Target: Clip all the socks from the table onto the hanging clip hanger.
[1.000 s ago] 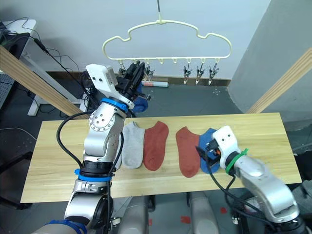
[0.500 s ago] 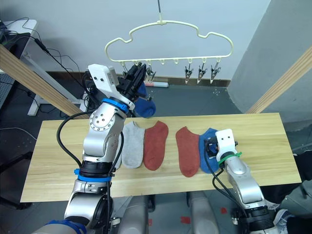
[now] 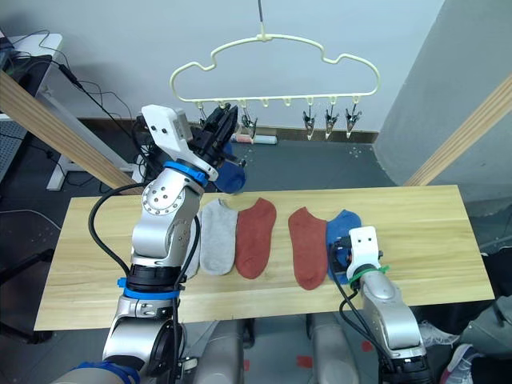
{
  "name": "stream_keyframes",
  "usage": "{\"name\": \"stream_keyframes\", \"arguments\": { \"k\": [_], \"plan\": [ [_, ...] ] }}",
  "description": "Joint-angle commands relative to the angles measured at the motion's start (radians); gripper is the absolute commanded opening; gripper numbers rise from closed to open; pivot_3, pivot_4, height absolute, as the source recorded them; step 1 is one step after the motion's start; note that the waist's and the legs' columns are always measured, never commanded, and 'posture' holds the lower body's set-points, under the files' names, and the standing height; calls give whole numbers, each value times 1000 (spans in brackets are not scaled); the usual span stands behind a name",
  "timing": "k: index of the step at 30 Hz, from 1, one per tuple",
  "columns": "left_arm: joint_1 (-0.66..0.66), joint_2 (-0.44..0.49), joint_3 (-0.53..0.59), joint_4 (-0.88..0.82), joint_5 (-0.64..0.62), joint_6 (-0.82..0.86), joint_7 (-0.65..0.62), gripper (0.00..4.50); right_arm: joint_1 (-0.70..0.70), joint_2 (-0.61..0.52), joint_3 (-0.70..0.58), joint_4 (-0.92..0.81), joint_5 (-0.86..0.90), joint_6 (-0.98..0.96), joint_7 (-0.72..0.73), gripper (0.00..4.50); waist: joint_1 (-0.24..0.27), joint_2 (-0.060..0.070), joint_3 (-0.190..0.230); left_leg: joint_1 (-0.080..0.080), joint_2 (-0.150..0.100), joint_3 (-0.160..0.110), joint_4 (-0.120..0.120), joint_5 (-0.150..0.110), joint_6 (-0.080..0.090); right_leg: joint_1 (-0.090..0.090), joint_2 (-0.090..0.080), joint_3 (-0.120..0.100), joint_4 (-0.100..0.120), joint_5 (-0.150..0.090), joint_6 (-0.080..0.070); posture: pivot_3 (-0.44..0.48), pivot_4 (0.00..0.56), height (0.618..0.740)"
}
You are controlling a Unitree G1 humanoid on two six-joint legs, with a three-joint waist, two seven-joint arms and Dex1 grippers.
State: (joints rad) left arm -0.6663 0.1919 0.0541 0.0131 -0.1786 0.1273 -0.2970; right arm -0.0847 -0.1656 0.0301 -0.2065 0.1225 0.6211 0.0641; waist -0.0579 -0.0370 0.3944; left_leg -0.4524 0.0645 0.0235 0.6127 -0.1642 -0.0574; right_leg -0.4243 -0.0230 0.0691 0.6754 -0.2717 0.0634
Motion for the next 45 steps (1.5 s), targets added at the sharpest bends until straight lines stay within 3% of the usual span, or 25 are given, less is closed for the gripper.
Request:
{"name": "stream_keyframes", "arguments": {
  "k": [1,14,18,21,23,27,33,45],
  "plan": [
    [2,2,-1,-52,-11,-11,-10,133,0,-10,-20,29,0,15,17,4135,0,0,0,0,0,0,0,0,0,0,0,0,0,0,0,-120,397,740],
    [6,17,10,-67,-45,15,-49,133,17,-74,-29,-41,-14,53,68,0,1,0,0,0,0,-1,0,0,0,0,0,0,1,0,0,-120,392,740],
    [-8,35,27,-75,-99,54,-85,133,7,-187,-29,-130,-11,44,160,0,0,0,0,0,0,0,0,0,0,0,0,0,1,0,0,-126,400,740],
    [-30,50,50,-86,-173,125,-121,133,-97,-356,20,-240,16,-24,366,0,-5,0,0,0,0,1,0,0,0,-1,0,1,1,0,0,-131,402,740],
    [-40,61,53,-91,-190,150,-134,133,-167,-400,54,-266,50,-47,460,0,-17,0,0,0,0,1,1,0,0,-1,0,2,1,0,0,-140,404,740],
    [-55,63,61,-102,-227,201,-137,133,-261,-387,106,-220,66,-99,535,0,-23,0,0,0,1,-7,0,1,0,0,4,-2,2,0,1,-145,402,740],
    [-73,58,74,-136,-284,280,-132,133,-430,-274,201,-17,32,-260,590,0,-22,0,1,-2,-2,-4,1,1,0,-1,0,-1,1,2,-4,-139,398,740],
    [-78,67,89,-165,-328,346,-132,133,-504,-147,235,144,-13,-419,604,0,-15,0,1,-2,-1,-6,1,3,-3,-1,0,-4,2,3,-5,-136,389,740]
  ]
}}
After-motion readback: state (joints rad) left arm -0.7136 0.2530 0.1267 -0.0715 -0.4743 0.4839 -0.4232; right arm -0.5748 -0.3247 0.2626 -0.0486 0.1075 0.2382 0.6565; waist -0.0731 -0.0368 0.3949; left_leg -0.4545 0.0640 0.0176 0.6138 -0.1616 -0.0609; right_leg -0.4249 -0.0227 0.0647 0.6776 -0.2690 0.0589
